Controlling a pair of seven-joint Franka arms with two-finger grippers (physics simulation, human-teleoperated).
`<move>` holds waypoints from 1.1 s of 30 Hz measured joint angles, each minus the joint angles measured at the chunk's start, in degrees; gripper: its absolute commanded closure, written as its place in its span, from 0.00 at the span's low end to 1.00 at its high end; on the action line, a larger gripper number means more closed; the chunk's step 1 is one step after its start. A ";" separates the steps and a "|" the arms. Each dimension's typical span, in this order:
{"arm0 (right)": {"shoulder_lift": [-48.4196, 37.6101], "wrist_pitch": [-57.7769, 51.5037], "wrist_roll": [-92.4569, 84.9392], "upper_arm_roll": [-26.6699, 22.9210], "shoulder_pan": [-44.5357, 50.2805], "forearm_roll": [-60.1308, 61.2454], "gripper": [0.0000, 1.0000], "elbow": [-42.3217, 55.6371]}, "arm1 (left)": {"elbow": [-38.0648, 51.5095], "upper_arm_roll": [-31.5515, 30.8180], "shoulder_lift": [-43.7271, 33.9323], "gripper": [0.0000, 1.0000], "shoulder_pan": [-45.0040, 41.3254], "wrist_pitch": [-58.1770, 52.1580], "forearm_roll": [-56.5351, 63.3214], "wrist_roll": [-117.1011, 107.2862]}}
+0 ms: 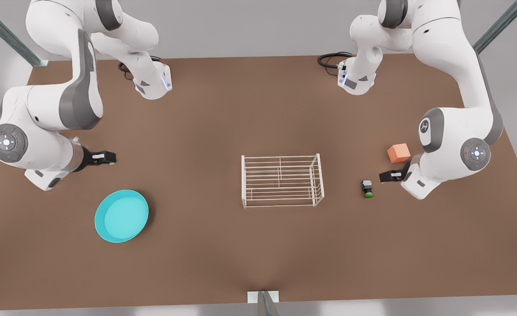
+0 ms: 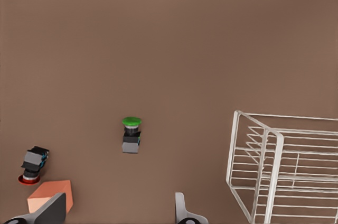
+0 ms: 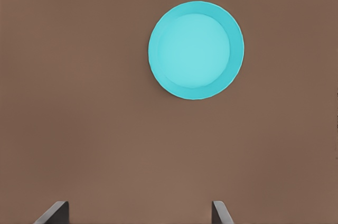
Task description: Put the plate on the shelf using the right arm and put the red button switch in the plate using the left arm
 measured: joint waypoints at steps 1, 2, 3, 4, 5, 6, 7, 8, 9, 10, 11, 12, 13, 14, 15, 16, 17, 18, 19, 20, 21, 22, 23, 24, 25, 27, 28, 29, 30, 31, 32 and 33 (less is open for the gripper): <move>0.03 0.53 -0.14 0.02 -0.18 -0.02 0.00 0.00 | 0.05 0.02 -0.03 0.00 0.06 0.91 0.01 -0.25; 0.15 0.98 -0.30 -0.01 -0.46 0.00 0.00 0.01 | 0.19 0.00 0.01 0.00 0.12 1.70 0.08 -0.49; 1.39 1.43 -0.58 -0.06 -1.84 0.61 0.00 0.02 | 0.08 -0.04 0.05 0.00 -0.03 2.41 0.09 -0.73; 3.38 2.09 -0.94 -0.09 -4.47 1.68 0.00 0.00 | -1.66 0.02 -1.00 0.00 -0.15 3.06 0.09 -0.70; 5.44 2.97 -1.38 -0.41 -6.64 2.53 0.00 -0.08 | -4.35 0.22 -2.20 0.00 0.22 3.85 0.08 -0.55; 7.21 3.90 -1.85 -0.91 -8.00 3.19 0.00 -0.12 | -6.87 0.33 -3.25 0.00 0.55 4.58 0.32 -0.40; 9.00 4.94 -2.37 -1.23 -9.13 3.69 0.00 -0.15 | -10.35 0.39 -5.00 0.00 0.65 5.61 0.98 -0.23; 10.77 6.11 -2.90 -1.47 -10.10 4.08 0.00 -0.16 | -13.71 0.39 -6.70 0.00 0.75 6.70 2.09 -0.02; 12.97 7.54 -3.40 -1.58 -11.11 4.37 0.00 -0.16 | -16.68 0.33 -8.19 0.00 0.77 7.74 3.34 0.25; 15.57 9.25 -3.88 -1.67 -12.36 4.87 0.00 -0.15 | -18.71 0.30 -9.21 0.00 0.76 8.71 4.68 0.58; 17.94 11.04 -4.34 -1.91 -13.28 5.48 0.00 -0.16 | -19.89 0.28 -9.69 0.00 0.75 9.63 5.83 0.91; 20.08 13.09 -4.78 -2.10 -13.76 5.89 0.00 -0.17 | -21.33 0.35 -9.89 0.00 0.73 10.74 6.71 1.25; 22.00 15.42 -5.24 -2.17 -13.95 6.15 0.00 -0.17 | -22.47 0.43 -9.95 0.00 0.89 11.77 7.53 1.62; 23.80 17.91 -5.67 -2.25 -14.06 6.33 0.00 -0.17 | -23.36 0.49 -9.93 0.00 1.20 12.69 8.31 2.00; 25.33 20.20 -6.06 -2.43 -14.36 6.64 0.00 -0.36 | -23.92 0.54 -9.75 0.00 1.75 13.50 9.03 2.42; 26.21 22.28 -6.48 -2.57 -14.83 7.63 0.00 -0.96 | -24.21 0.60 -9.51 0.00 2.55 14.27 9.60 2.85; 27.02 24.19 -6.97 -2.90 -15.09 8.66 0.00 -1.52 | -24.34 0.63 -9.28 0.00 3.61 15.03 10.03 3.32; 27.56 26.29 -7.49 -3.14 -15.21 9.50 0.00 -2.78 | -24.38 0.67 -9.01 0.00 4.56 15.74 10.36 3.77; 27.88 28.77 -8.13 -3.27 -15.30 10.77 0.00 -4.96 | -24.43 0.67 -8.49 0.00 5.18 16.46 10.63 4.19; 28.26 31.12 -8.91 -3.59 -15.33 12.45 0.00 -6.59 | -24.47 0.65 -8.00 0.00 5.51 17.12 10.82 4.64; 28.83 33.12 -9.69 -3.87 -15.35 13.99 0.00 -7.49 | -24.45 0.66 -7.60 0.00 5.95 17.69 10.94 5.14; 29.31 34.83 -10.48 -4.03 -15.45 15.15 0.00 -7.95 | -24.48 0.65 -7.27 0.00 6.44 18.17 11.04 5.62; 29.71 36.38 -11.26 -4.27 -15.54 16.05 0.00 -8.19 | -24.49 0.66 -7.06 0.00 6.69 18.56 11.12 6.07; 29.92 37.86 -12.10 -4.43 -15.97 16.76 0.00 -8.32 | -24.50 0.66 -6.92 0.00 6.78 18.84 11.18 6.50; 30.03 39.13 -12.98 -4.52 -16.27 17.31 0.00 -8.43 | -24.52 0.67 -6.86 0.00 6.79 19.06 11.22 6.91; 30.50 41.27 -14.70 -4.59 -16.16 17.81 0.09 -9.04 | -25.16 0.70 -6.76 0.00 6.88 19.51 11.28 7.66; 30.67 42.16 -15.50 -4.67 -15.88 17.90 0.26 -9.26 | -25.71 0.70 -6.73 0.00 7.18 19.81 11.31 8.01; 30.76 42.91 -16.29 -4.80 -15.56 18.01 0.36 -9.37 | -26.21 0.71 -6.75 0.00 7.47 20.10 11.32 8.34; 30.94 43.54 -17.06 -4.91 -15.27 18.16 0.43 -9.42 | -26.79 0.71 -6.77 0.00 7.62 20.41 11.33 8.67; 31.06 44.07 -17.79 -5.16 -14.94 18.27 0.52 -9.45 | -27.76 0.71 -6.77 0.00 7.79 20.86 11.35 8.98; 31.09 44.49 -18.48 -5.45 -14.65 18.37 0.60 -9.47 | -28.85 0.74 -6.80 0.00 8.11 21.44 11.37 9.34; 31.09 44.84 -19.15 -5.62 -14.53 18.45 0.67 -9.48 | -29.65 0.76 -6.82 0.00 8.64 22.05 11.39 9.70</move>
